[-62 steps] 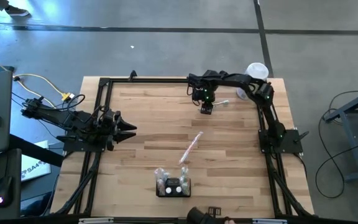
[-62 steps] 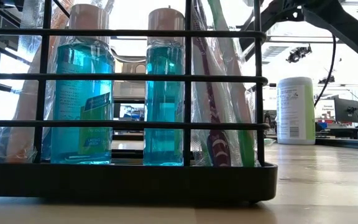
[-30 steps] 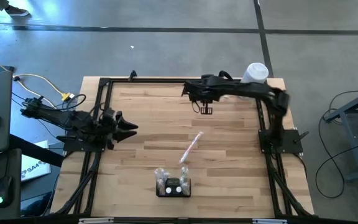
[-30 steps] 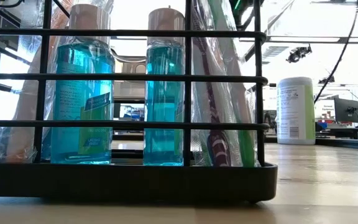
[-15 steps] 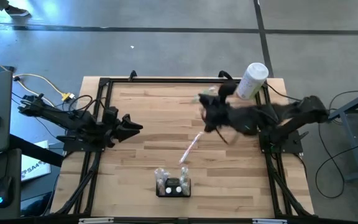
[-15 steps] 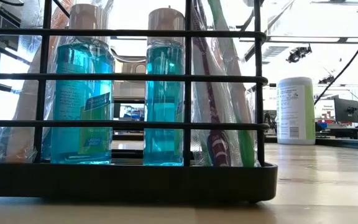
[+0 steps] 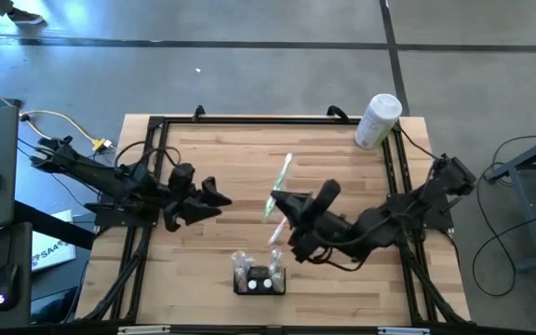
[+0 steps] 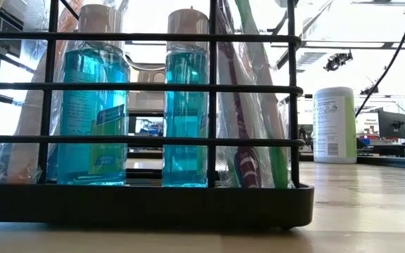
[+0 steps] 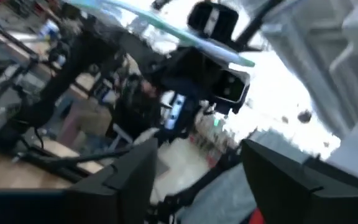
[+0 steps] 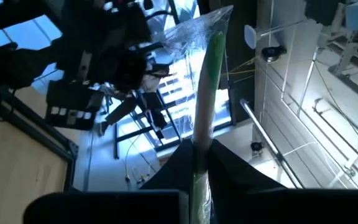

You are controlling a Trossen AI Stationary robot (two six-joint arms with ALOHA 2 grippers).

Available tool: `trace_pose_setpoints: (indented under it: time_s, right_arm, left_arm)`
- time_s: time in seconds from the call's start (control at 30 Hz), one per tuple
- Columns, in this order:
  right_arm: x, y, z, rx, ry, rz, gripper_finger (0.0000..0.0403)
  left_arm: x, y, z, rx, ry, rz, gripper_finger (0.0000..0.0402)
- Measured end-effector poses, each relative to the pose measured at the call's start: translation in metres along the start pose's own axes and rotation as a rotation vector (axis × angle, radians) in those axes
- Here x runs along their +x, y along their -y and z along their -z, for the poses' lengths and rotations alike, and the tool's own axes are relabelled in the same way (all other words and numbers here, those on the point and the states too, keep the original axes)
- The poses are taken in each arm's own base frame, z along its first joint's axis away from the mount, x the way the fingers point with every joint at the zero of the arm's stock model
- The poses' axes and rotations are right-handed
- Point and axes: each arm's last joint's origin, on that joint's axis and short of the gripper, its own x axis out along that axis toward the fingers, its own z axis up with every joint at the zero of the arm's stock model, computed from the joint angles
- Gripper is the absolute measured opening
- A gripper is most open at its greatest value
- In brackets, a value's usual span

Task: Pick & Place toothbrushing station
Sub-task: Put the green toothbrush into the black wire organizer

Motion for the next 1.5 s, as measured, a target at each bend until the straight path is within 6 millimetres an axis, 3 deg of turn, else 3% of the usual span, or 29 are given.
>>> trace_pose_setpoints:
  time_s: [0.2,0.37,0.57,0.77,1.07,1.5]
  right_arm:
    - [-0.003,-0.003,-0.004,-0.051,0.035,-0.009,0.0018]
    - [-0.01,-0.006,-0.009,-0.122,0.088,-0.03,0.0018]
    - [-0.014,0.001,-0.014,-0.261,0.127,-0.072,0.0018]
    - [-0.016,-0.004,-0.014,-0.348,0.174,-0.128,0.0018]
    - [-0.029,-0.009,-0.021,-0.387,0.256,-0.168,0.0018]
    - [-0.033,-0.015,-0.02,-0.357,0.253,-0.22,0.0018]
  left_arm:
    - [0.036,0.014,-0.009,0.094,-0.086,-0.006,0.0305]
    - [0.058,0.03,-0.024,0.067,-0.043,0.011,0.0334]
    - [0.076,0.036,-0.044,-0.034,0.056,-0.021,0.0337]
    - [0.099,0.024,-0.051,-0.141,0.084,-0.049,0.0337]
    - [0.125,0.003,-0.032,-0.316,0.026,-0.089,0.0337]
    - [0.13,-0.003,-0.025,-0.312,0.004,-0.098,0.0337]
